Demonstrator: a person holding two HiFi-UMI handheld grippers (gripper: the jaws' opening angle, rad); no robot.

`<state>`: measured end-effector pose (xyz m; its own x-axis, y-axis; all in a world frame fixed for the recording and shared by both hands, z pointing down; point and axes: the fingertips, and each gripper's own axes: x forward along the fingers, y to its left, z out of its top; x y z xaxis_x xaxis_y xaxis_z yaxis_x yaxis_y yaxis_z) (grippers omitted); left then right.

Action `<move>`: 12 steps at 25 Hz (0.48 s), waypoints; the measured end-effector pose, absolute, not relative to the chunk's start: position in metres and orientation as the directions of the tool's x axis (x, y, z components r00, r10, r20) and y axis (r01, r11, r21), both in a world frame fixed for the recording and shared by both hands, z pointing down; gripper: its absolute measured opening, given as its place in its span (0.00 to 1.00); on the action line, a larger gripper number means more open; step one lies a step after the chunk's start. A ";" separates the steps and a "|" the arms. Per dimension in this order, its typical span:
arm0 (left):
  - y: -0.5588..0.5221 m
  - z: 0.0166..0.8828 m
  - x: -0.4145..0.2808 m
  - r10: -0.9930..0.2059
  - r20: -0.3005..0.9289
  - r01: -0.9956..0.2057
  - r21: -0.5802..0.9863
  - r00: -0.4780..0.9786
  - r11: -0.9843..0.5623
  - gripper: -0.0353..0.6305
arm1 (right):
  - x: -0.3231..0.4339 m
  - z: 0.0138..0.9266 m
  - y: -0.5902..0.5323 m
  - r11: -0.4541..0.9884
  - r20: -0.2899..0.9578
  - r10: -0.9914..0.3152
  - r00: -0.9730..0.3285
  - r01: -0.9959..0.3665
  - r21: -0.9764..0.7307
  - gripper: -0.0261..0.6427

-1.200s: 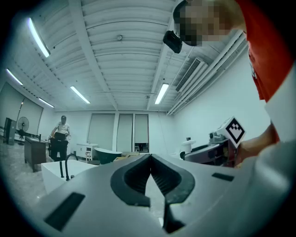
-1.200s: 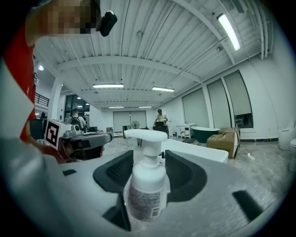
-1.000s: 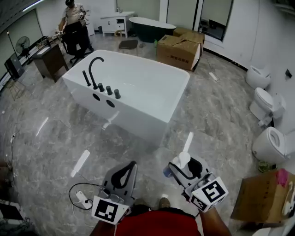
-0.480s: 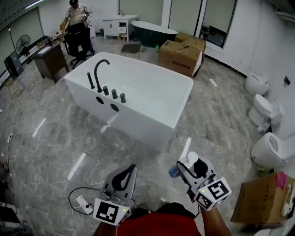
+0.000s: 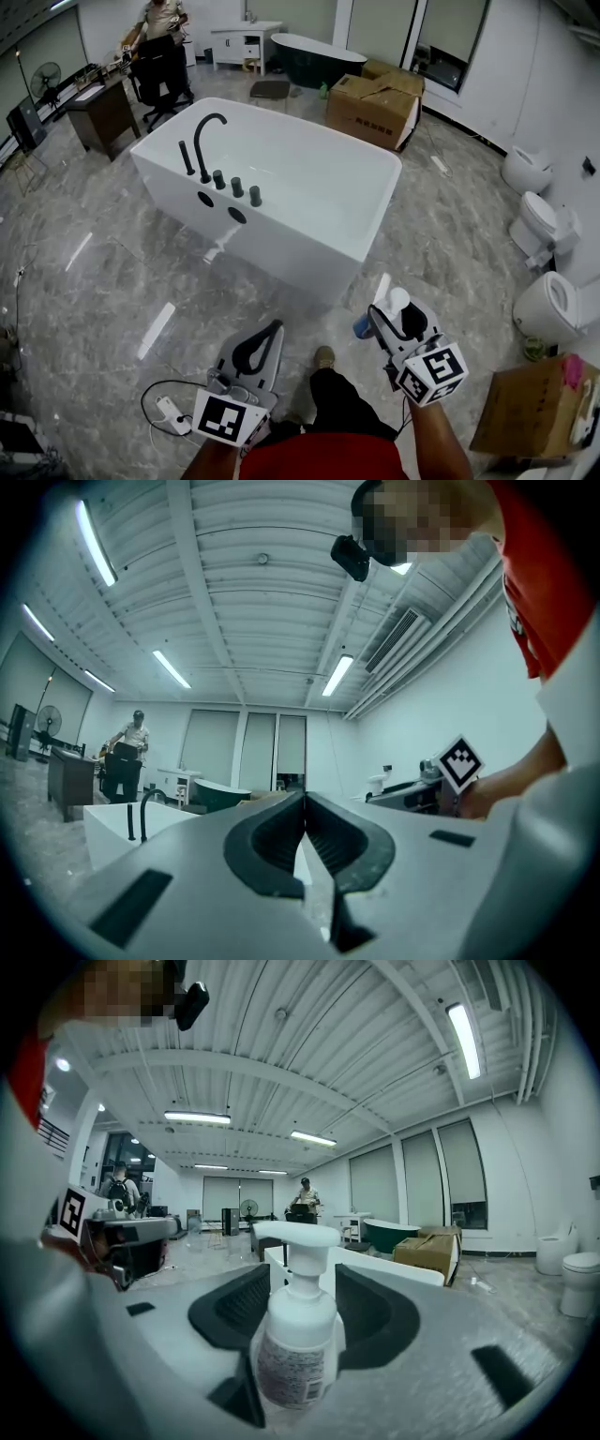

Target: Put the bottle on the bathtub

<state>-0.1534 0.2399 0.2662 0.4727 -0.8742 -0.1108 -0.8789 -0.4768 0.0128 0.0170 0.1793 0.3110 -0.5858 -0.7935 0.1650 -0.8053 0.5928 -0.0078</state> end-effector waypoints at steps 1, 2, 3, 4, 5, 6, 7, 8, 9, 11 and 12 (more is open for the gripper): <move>0.231 0.268 -0.154 -0.876 -0.110 -0.881 0.013 0.470 -0.474 0.07 | 0.018 0.316 0.169 0.592 0.165 -0.794 -0.585 -0.806 -0.003 0.37; 0.223 0.270 -0.154 -0.878 -0.107 -0.883 0.012 0.466 -0.470 0.07 | 0.019 0.322 0.159 0.591 0.164 -0.796 -0.583 -0.807 -0.001 0.37; 0.213 0.272 -0.154 -0.881 -0.102 -0.885 0.008 0.462 -0.465 0.07 | 0.021 0.327 0.147 0.590 0.163 -0.797 -0.582 -0.808 0.000 0.37; 0.202 0.275 -0.154 -0.884 -0.097 -0.888 0.003 0.457 -0.460 0.07 | 0.024 0.332 0.133 0.588 0.161 -0.798 -0.580 -0.809 0.001 0.37; 0.191 0.276 -0.154 -0.888 -0.090 -0.891 -0.003 0.451 -0.453 0.07 | 0.027 0.337 0.119 0.586 0.158 -0.800 -0.578 -0.810 0.001 0.37; 0.178 0.278 -0.154 -0.892 -0.081 -0.895 -0.008 0.444 -0.445 0.07 | 0.029 0.341 0.105 0.584 0.155 -0.802 -0.576 -0.812 0.003 0.37; 0.165 0.280 -0.154 -0.897 -0.072 -0.900 -0.010 0.436 -0.436 0.07 | 0.032 0.345 0.090 0.583 0.152 -0.804 -0.575 -0.813 0.007 0.37; 0.151 0.283 -0.154 -0.902 -0.065 -0.904 -0.010 0.426 -0.427 0.07 | 0.035 0.350 0.075 0.582 0.150 -0.805 -0.574 -0.813 0.010 0.37; 0.137 0.285 -0.154 -0.907 -0.058 -0.909 -0.008 0.417 -0.418 0.07 | 0.038 0.355 0.060 0.582 0.148 -0.806 -0.574 -0.813 0.014 0.37; 0.106 0.291 -0.152 -0.913 -0.049 -0.914 0.002 0.405 -0.405 0.07 | 0.043 0.369 0.030 0.584 0.149 -0.804 -0.575 -0.811 0.019 0.37; 0.089 0.293 -0.150 -0.916 -0.042 -0.916 0.012 0.399 -0.400 0.07 | 0.045 0.376 0.015 0.585 0.153 -0.803 -0.576 -0.810 0.020 0.37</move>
